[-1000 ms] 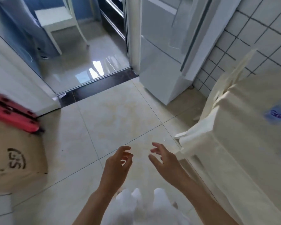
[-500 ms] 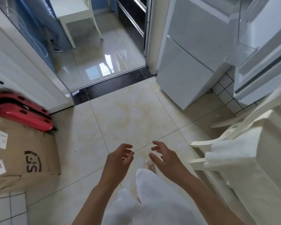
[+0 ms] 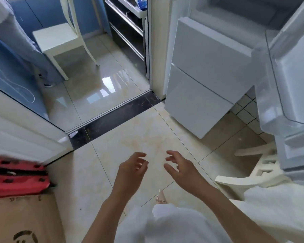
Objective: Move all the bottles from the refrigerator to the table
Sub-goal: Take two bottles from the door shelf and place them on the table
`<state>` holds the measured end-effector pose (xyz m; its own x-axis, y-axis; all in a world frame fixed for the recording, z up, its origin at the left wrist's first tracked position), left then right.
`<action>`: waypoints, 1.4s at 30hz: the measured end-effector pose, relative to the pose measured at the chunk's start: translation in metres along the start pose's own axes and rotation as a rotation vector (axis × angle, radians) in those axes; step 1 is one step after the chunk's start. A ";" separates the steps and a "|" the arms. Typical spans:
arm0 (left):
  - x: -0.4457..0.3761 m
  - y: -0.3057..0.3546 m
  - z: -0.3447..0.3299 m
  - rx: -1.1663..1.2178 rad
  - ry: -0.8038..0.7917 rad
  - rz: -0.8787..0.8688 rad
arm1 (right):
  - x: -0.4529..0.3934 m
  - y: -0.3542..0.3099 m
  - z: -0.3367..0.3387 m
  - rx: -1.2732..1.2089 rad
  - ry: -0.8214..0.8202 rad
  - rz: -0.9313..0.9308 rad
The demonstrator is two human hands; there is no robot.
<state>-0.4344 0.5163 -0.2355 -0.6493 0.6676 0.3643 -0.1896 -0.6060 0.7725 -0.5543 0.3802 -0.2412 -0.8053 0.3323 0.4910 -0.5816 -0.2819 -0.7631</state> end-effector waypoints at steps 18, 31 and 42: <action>-0.316 0.104 0.104 -0.067 -0.239 -0.226 | -0.217 -0.093 0.153 -0.190 0.384 -0.104; -0.471 0.291 0.060 -0.053 -0.401 -0.556 | -0.250 -0.111 0.331 -0.208 0.757 -0.140; -0.544 0.479 0.007 0.092 -0.282 -0.779 | -0.237 -0.121 0.541 -0.138 1.199 -0.052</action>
<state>-0.1669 -0.1341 -0.0596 -0.1456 0.9719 -0.1851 -0.4398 0.1040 0.8920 -0.3553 -0.1510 -0.0376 -0.1206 0.9849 -0.1241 -0.5341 -0.1698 -0.8282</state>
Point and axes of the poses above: each hand's wrist, its own x-axis away from the middle knuckle, its own z-axis out of the back of the hand, y = z × x, the point moved 9 cm from there along -x, towards the middle knuckle, and after that the axes turned 9 degrees about -y, right-handed, at the moved point
